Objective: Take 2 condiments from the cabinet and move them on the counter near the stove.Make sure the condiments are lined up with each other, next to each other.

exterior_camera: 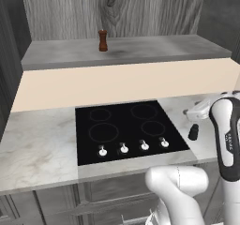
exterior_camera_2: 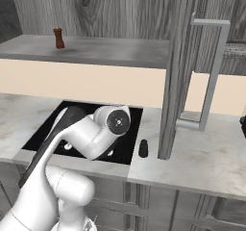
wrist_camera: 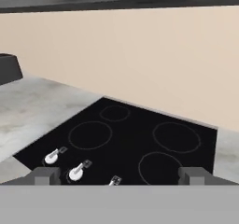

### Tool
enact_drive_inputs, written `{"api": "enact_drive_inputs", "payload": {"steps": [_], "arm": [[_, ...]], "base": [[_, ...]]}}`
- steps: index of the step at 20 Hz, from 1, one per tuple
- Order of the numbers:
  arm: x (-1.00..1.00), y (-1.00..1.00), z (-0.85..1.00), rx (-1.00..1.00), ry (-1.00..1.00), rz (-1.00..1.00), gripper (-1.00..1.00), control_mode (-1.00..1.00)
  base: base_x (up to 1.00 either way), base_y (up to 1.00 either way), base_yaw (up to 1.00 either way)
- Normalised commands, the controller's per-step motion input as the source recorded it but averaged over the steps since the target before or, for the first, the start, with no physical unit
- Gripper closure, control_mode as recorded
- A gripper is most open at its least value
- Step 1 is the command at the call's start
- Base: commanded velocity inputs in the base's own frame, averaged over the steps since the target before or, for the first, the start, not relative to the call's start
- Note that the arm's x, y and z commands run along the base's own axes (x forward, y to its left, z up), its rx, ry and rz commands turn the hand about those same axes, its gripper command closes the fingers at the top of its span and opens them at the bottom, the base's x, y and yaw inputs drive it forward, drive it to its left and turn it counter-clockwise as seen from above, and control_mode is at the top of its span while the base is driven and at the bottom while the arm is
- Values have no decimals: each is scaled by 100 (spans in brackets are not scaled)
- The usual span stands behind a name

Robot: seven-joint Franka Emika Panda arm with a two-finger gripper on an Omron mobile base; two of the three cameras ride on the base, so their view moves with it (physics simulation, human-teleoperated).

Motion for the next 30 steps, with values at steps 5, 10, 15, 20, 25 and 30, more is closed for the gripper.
{"api": "enact_drive_inputs", "payload": {"steps": [5, 10, 15, 20, 25, 30], "arm": [[-10, 21, 35, -1, 7, -5, -100, -100], [0, 16, 28, -2, 3, -2, -100, -100], [0, 20, 17, -4, 0, -2, -100, -100], [0, 2, 0, 0, 0, 0, -100, -100], [0, 6, 2, 0, 0, 0, -100, -100], [-1, 35, 23, 0, 0, -4, -100, -100]], "base": [[0, 0, 0], [0, 0, 0], [0, 0, 0], [0, 0, 0], [0, 0, 0], [0, 0, 0]]}}
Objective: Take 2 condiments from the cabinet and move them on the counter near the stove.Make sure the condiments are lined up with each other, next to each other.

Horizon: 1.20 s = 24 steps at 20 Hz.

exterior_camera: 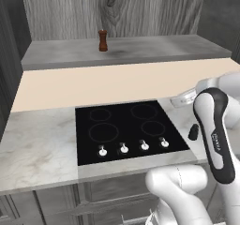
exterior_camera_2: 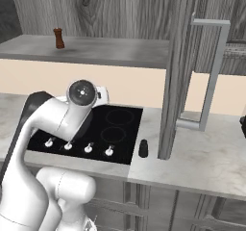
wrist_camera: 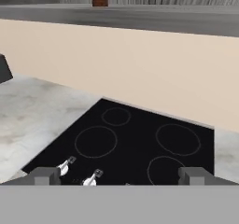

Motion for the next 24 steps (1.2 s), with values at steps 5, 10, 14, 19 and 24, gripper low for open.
{"api": "enact_drive_inputs", "payload": {"steps": [5, 10, 14, 19, 24], "arm": [[-4, 40, 32, 0, 0, -9, -100, -100], [-3, 40, 30, 0, 0, -9, -100, -100], [-4, 27, 35, 0, 0, -9, -100, -100], [-5, 20, 33, 0, 0, -6, -100, -100], [-13, 23, 23, 0, 0, -3, -100, -100]], "base": [[0, 0, 0], [0, 0, 0], [0, 0, 0], [0, 0, 0], [0, 0, 0]]}}
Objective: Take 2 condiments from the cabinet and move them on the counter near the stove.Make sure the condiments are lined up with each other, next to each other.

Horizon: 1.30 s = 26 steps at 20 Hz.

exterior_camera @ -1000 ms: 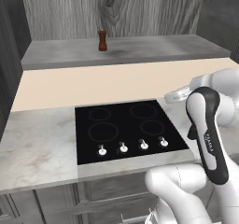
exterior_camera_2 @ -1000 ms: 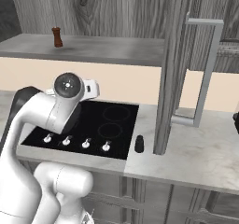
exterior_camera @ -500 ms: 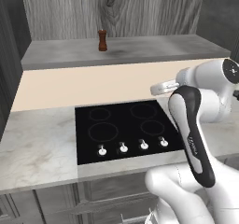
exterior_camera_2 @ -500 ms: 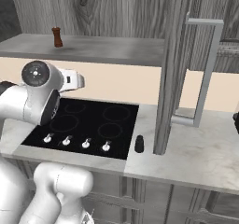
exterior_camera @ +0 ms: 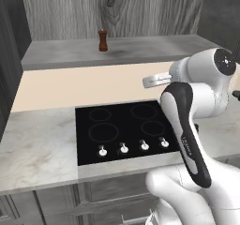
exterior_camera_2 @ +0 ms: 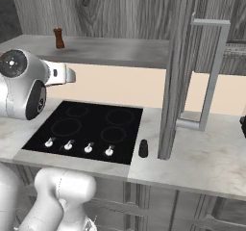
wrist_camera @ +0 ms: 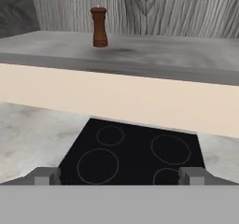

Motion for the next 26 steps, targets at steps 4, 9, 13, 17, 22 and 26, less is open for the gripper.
{"api": "enact_drive_inputs", "payload": {"steps": [4, 9, 13, 17, 22, 26], "arm": [[-25, 21, 15, 0, -2, 0, -100, -100], [-27, 14, 11, 0, -7, 0, -100, -100], [-2, 20, 24, 0, -9, 0, -100, -100], [0, 23, 26, 0, -10, 0, -100, -100], [0, 24, 22, 0, -4, 0, -100, -100], [3, 19, 11, 0, 0, 0, -100, -100]], "base": [[0, 0, 0], [0, 0, 0], [0, 0, 0], [0, 0, 0], [0, 0, 0], [0, 0, 0]]}}
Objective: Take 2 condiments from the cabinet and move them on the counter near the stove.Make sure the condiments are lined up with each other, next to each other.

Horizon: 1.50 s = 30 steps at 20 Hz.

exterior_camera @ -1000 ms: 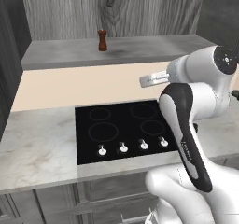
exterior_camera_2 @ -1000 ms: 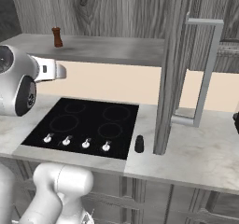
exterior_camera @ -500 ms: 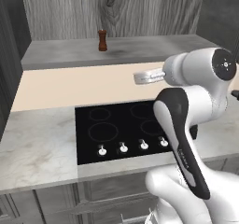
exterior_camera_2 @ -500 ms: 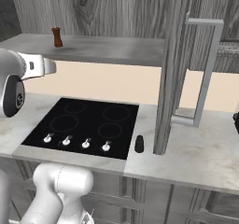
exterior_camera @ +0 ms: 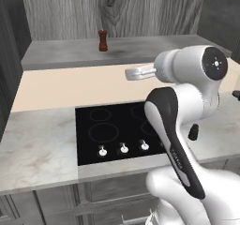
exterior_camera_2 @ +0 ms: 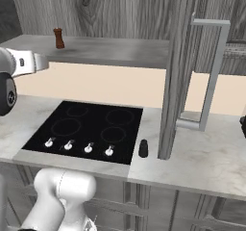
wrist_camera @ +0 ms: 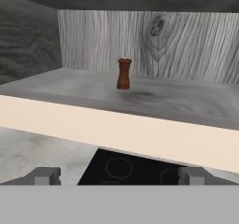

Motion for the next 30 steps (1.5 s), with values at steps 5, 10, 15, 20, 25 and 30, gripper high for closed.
{"api": "enact_drive_inputs", "payload": {"steps": [5, 10, 15, 20, 25, 30], "arm": [[20, 12, 0, 0, 0, 0, -100, -100], [31, 7, 0, 0, 0, 0, -100, -100], [46, 3, 0, 0, 0, 0, -100, -100], [48, 1, 0, 0, 0, 0, -100, -100], [38, 5, 4, 0, 0, 0, -100, -100], [31, 21, 1, 0, 0, 0, -100, -100]], "base": [[0, 0, 0], [0, 0, 0], [0, 0, 0], [0, 0, 0], [0, 0, 0], [0, 0, 0]]}}
